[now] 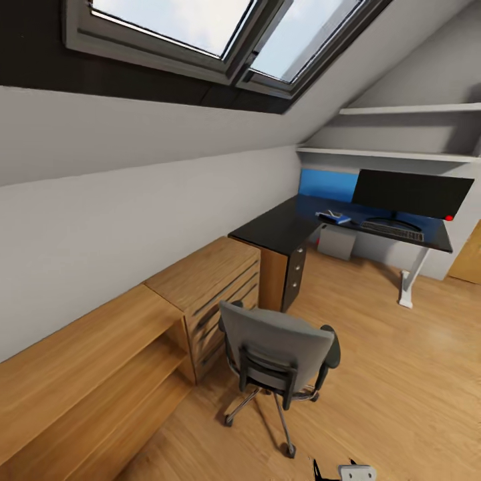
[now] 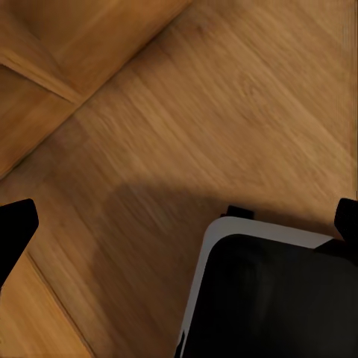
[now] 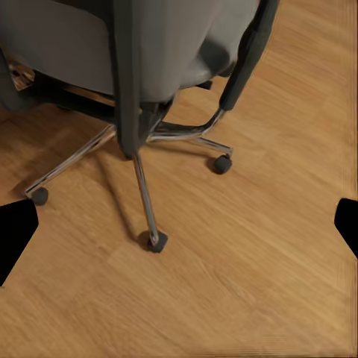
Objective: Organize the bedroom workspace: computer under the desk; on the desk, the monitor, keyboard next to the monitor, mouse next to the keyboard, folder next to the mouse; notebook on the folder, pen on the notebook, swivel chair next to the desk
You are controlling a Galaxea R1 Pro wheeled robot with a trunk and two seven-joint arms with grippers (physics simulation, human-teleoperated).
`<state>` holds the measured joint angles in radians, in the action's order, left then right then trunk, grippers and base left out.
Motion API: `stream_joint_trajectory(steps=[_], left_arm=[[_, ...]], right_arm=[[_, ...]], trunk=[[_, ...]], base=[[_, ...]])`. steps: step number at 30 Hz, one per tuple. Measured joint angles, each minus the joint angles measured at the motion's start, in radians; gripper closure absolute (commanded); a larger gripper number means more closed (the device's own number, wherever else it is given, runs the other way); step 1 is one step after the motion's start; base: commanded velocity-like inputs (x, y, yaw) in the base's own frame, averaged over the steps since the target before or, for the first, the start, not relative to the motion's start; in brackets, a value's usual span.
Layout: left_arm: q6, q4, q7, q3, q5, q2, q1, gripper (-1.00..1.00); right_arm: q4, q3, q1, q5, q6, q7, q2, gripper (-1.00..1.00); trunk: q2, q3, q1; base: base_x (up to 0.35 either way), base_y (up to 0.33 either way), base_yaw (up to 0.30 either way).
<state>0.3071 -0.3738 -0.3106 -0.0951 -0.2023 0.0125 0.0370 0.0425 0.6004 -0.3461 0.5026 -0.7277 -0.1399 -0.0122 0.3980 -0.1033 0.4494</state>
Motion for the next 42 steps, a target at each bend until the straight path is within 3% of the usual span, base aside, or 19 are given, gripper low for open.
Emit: stream_joint_trajectory(steps=[20,42], left_arm=[[0.0,0.0,0.0,0.0,0.0,-0.001,-0.001,-1.0],[0.0,0.0,0.0,0.0,0.0,0.0,-0.001,-1.0]], right_arm=[[0.0,0.0,0.0,0.0,-0.001,0.0,0.0,-1.0],[0.0,0.0,0.0,0.0,-0.001,0.0,0.0,-1.0]], trunk=[[0.0,0.0,0.0],[0.0,0.0,0.0]], base=[[0.081,0.111,-0.298],[0.001,0.236,-0.298]])
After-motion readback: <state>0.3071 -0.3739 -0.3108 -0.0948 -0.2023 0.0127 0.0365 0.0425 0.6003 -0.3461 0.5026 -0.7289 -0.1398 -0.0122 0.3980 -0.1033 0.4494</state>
